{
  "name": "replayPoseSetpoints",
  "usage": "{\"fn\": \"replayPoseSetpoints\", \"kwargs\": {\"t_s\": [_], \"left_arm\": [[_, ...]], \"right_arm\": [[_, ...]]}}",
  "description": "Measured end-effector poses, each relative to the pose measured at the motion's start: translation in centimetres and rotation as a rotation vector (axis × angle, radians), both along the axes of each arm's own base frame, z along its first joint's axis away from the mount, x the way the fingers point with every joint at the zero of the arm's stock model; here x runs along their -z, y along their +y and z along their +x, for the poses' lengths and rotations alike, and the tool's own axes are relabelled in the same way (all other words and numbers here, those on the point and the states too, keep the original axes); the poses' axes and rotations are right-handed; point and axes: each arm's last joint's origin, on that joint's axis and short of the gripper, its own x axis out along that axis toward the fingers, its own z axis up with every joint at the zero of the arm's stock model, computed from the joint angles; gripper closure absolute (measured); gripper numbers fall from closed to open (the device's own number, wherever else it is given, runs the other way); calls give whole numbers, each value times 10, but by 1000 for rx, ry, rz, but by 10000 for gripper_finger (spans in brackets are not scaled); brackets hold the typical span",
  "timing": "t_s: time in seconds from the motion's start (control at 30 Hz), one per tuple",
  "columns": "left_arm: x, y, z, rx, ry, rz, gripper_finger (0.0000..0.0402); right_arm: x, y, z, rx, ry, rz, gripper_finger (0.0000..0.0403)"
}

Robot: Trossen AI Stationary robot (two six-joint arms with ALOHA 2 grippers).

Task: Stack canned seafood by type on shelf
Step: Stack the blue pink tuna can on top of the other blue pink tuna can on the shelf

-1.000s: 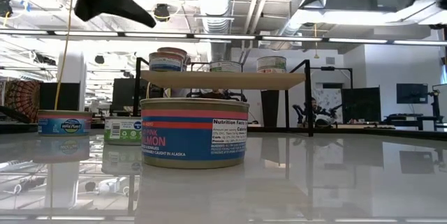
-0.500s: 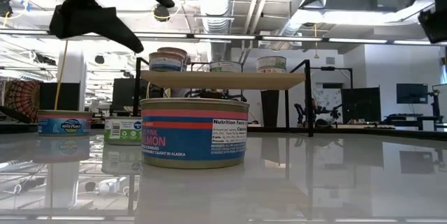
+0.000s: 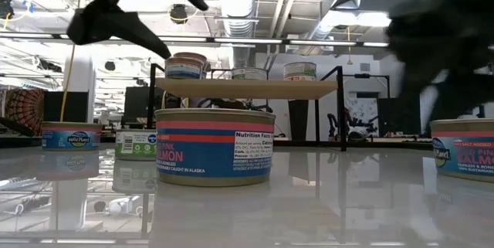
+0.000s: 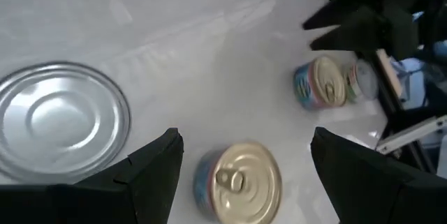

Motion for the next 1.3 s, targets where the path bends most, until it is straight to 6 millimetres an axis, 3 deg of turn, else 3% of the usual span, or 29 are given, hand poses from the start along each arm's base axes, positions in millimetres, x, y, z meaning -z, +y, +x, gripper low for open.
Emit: {"fn": "replayPoseSetpoints", "kwargs": {"t_s": [0.17, 0.5, 0.73, 0.87, 0.97, 1.1, 1.2, 1.3], "left_arm": [[-5, 6, 8, -19, -58, -20, 102], [-8, 3, 9, 4, -91, -17, 102], [-8, 3, 9, 3, -92, -19, 102], [-8, 3, 9, 3, -91, -19, 102], [-8, 4, 9, -1, -93, -20, 102], [-8, 6, 11, -12, -95, -22, 102], [-8, 8, 12, -22, -97, -24, 102], [-9, 11, 14, -34, -106, -28, 102]], "right_arm": [[0, -23, 16, -49, 29, 12, 86], [-28, 9, -15, -288, 60, 115, 86], [-7, 36, -27, -255, 203, 138, 86], [7, 39, -20, -204, 250, 133, 86], [16, 31, -7, -149, 255, 131, 86], [22, 3, 15, -48, 208, 79, 86], [21, -22, 28, 9, 150, 36, 86], [12, -33, 34, -19, 63, 22, 86]]}}
